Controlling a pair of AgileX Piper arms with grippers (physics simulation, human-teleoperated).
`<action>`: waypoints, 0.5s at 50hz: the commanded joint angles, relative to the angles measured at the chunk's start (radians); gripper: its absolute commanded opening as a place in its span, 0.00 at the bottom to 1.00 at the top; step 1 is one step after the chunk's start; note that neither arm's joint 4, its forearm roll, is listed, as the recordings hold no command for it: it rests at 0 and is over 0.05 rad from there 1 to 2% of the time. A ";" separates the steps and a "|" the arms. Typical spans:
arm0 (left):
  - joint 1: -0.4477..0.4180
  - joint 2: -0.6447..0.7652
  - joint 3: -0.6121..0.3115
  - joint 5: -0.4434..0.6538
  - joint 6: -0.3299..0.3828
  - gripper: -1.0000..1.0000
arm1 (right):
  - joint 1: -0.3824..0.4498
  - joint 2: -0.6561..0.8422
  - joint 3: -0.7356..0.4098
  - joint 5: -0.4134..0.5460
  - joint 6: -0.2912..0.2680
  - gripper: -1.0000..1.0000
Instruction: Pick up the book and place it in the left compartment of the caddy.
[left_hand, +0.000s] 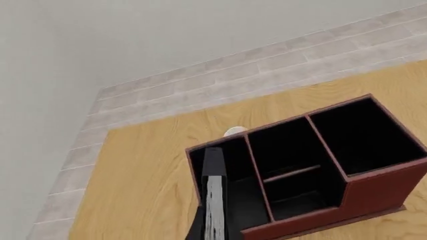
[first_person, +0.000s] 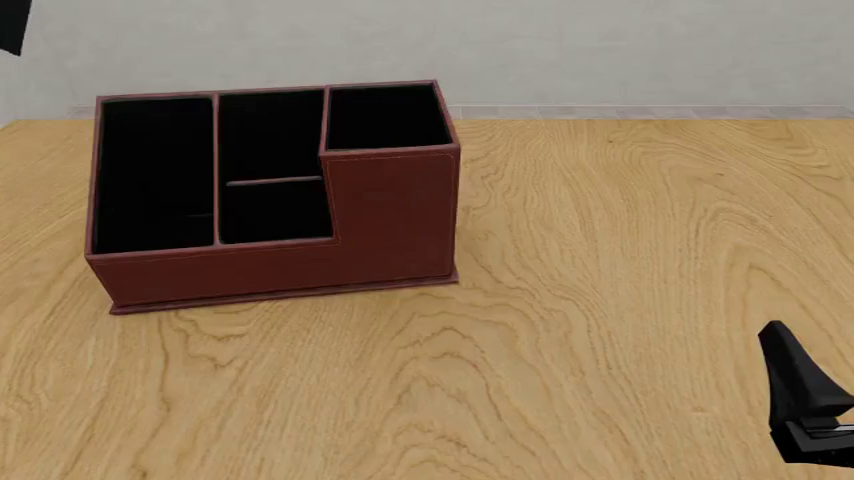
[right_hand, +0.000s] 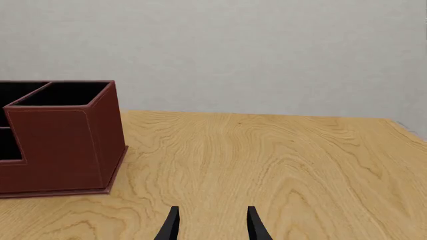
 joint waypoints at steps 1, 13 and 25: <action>0.088 0.123 -0.131 0.096 0.114 0.00 | -0.003 -0.005 -0.001 0.004 0.002 1.00; 0.001 0.268 -0.278 0.274 0.071 0.00 | -0.010 -0.006 0.000 0.002 0.012 1.00; 0.029 0.338 -0.273 0.343 0.082 0.00 | -0.016 -0.008 -0.002 0.002 0.017 1.00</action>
